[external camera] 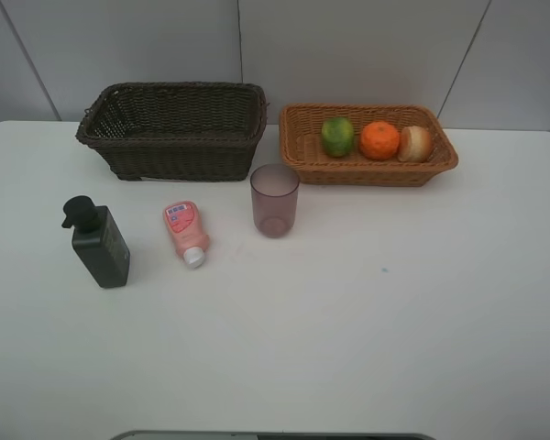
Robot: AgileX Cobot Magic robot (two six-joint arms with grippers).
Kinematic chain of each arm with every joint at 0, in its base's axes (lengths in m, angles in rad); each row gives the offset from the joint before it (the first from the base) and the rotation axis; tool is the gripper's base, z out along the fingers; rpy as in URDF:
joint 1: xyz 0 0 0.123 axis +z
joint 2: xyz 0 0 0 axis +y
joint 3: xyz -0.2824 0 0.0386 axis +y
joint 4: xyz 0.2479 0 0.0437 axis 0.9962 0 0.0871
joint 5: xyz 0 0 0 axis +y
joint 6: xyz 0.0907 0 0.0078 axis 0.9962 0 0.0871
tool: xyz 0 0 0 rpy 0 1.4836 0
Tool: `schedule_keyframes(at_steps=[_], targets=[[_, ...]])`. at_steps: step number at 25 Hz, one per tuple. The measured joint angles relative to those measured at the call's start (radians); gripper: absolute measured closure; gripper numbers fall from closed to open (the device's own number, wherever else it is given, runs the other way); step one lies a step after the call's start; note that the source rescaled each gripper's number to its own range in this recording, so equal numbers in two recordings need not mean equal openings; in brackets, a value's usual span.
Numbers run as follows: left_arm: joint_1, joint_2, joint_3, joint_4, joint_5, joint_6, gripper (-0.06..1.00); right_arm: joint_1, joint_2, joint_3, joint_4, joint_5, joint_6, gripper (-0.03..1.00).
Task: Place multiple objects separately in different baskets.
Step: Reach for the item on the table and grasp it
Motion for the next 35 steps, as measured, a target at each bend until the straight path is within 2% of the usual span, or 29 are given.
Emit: schedule_keyframes(at_steps=[7, 14, 19, 24, 35], targets=[[-0.049, 0.417, -0.133, -0.008, -0.031, -0.004, -0.06, 0.000, 0.000, 0.000, 0.000, 0.000, 0.000, -0.03], [-0.200, 0.762, -0.313, 0.024, -0.032, -0.167, -0.06, 0.000, 0.000, 0.000, 0.000, 0.000, 0.000, -0.03], [-0.267, 0.958, -0.365, 0.033, -0.031, -0.233, -0.06, 0.000, 0.000, 0.000, 0.000, 0.000, 0.000, -0.03], [-0.294, 1.072, -0.366, 0.036, -0.041, -0.252, -0.06, 0.000, 0.000, 0.001, 0.000, 0.000, 0.000, -0.03], [-0.294, 1.126, -0.368, 0.054, -0.075, -0.368, -0.06, 0.000, 0.000, 0.002, 0.000, 0.000, 0.000, -0.03]])
